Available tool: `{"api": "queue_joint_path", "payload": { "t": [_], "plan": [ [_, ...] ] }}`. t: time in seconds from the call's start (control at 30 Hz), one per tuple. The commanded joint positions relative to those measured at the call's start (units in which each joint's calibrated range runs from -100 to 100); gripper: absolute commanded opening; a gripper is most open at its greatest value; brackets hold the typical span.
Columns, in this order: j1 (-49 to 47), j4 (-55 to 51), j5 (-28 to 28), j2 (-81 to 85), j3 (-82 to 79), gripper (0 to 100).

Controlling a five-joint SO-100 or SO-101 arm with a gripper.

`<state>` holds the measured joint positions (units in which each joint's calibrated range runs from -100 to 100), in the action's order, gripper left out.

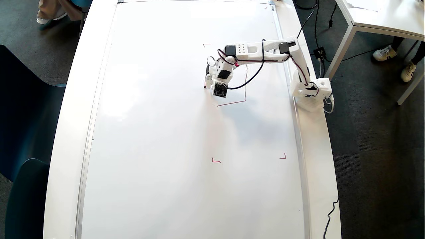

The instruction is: Draw on a whiteboard a robot head using a pen attached to the gripper

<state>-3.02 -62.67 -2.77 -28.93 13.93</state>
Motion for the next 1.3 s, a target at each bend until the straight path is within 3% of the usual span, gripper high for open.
{"api": "queue_joint_path", "payload": {
  "t": [0.0,1.27],
  "plan": [
    [-2.03,-0.49,-0.82,0.71,-0.63,1],
    [-12.71,-1.19,-4.79,5.57,-7.53,1]
  ]
}}
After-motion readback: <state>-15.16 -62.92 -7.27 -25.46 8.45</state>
